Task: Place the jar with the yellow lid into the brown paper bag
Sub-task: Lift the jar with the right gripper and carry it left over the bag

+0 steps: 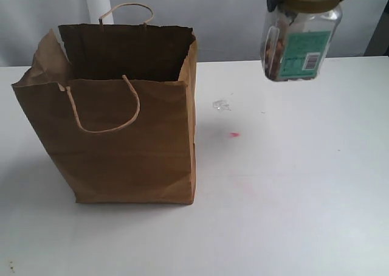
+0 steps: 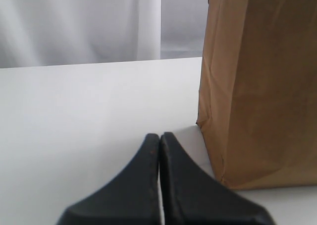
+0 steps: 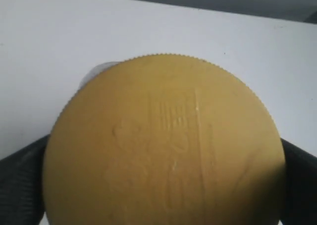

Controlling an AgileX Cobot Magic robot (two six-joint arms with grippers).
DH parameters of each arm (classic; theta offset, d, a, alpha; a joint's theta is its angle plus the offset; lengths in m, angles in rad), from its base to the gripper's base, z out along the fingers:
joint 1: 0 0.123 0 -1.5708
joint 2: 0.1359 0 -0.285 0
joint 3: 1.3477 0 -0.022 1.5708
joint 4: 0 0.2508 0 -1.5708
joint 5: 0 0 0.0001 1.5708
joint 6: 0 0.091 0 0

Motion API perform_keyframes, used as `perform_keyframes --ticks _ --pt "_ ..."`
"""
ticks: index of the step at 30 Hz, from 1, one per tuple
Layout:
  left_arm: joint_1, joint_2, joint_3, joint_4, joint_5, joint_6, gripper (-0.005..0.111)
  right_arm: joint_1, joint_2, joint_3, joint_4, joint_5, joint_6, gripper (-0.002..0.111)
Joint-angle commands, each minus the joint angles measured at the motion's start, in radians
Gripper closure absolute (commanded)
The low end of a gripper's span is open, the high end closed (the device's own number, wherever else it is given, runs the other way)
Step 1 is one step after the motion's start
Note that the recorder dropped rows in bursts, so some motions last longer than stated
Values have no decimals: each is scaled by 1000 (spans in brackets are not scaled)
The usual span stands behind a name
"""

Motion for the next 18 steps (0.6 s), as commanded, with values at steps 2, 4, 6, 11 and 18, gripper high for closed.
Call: perform_keyframes --ticks 2,4,6,11,18 --pt "-5 3 -2 -4 -9 -4 106 -1 -130 -5 103 -37 -55 108" --pt "-5 3 -2 -4 -9 -4 106 -1 -168 -5 170 -69 -94 108" --pt "-5 3 -2 -4 -9 -4 106 -1 -197 -5 230 -101 -141 108" --pt "-5 3 -2 -4 -9 -4 106 48 -261 -5 332 -204 -246 108" --pt "-5 3 -2 -4 -9 -4 106 211 -261 -5 468 -377 -418 108"
